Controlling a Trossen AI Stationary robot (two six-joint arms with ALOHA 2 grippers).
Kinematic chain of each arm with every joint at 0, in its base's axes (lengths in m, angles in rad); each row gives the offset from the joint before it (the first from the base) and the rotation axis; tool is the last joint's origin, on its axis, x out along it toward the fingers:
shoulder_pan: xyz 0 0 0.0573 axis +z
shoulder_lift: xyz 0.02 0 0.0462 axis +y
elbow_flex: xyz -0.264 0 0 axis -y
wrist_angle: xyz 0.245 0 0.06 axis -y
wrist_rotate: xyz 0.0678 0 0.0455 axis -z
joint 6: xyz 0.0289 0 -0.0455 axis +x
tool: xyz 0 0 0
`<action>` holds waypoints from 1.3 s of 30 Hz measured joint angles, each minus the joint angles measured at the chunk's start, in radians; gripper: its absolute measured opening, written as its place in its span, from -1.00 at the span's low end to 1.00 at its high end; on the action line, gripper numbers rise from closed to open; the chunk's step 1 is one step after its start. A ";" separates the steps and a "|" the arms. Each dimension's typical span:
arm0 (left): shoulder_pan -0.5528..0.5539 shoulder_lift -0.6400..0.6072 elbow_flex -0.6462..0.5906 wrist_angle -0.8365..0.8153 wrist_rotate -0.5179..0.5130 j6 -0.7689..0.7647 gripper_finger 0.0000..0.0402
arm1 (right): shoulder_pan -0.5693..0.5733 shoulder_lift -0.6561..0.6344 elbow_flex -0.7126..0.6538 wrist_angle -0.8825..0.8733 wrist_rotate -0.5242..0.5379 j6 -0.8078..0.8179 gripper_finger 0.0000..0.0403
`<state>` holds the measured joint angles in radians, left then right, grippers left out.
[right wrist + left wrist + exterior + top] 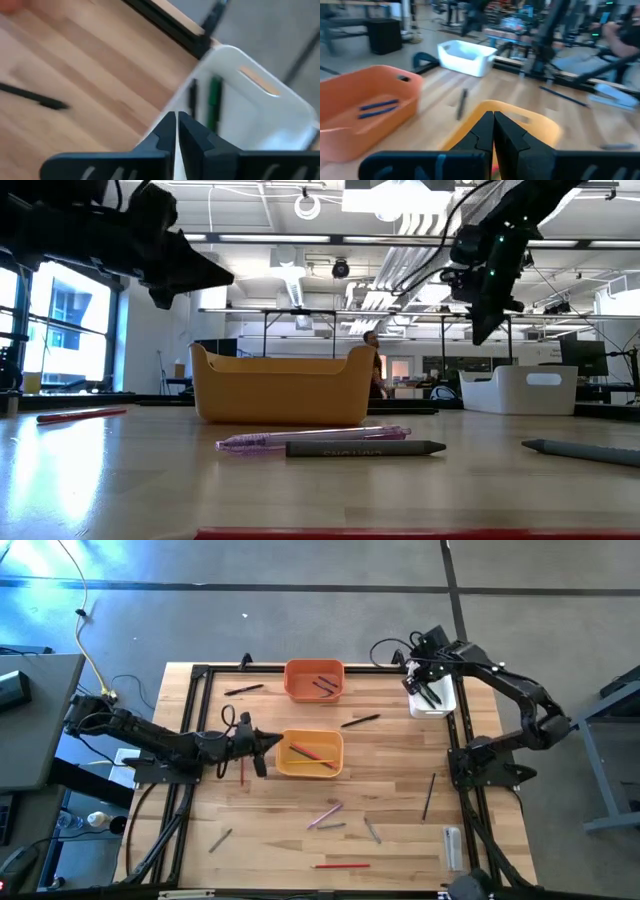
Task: Sort crayons/erasers/pens/pencils in bins
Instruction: Put the right gray crayon into the orange bin
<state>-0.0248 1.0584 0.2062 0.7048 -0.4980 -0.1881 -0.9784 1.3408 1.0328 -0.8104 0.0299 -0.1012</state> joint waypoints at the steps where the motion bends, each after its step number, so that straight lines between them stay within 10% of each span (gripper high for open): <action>1: 0.023 0.000 0.000 0.000 0.006 0.010 -1.00 | 0.008 -0.005 0.000 0.002 -0.017 0.011 -0.96; 11: 0.210 0.000 0.000 -0.005 0.208 0.113 -1.00 | 0.269 -0.044 -0.008 0.137 -0.017 0.169 -1.00; 23: 0.287 0.000 0.000 -0.018 0.362 0.158 -1.00 | 0.634 -0.046 -0.452 1.006 -0.023 0.415 -1.00; 31: 0.270 0.000 0.000 -0.045 0.362 0.166 -1.00 | 0.879 -0.047 -0.394 0.733 0.138 0.465 -1.00; 39: 0.242 0.000 0.000 -0.049 0.361 0.130 -1.00 | 1.282 -0.038 -0.345 0.517 0.213 0.874 -1.00</action>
<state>0.2170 1.0582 0.2066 0.6556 -0.1368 -0.0578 0.3040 1.3031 0.6880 -0.2933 0.2429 0.7725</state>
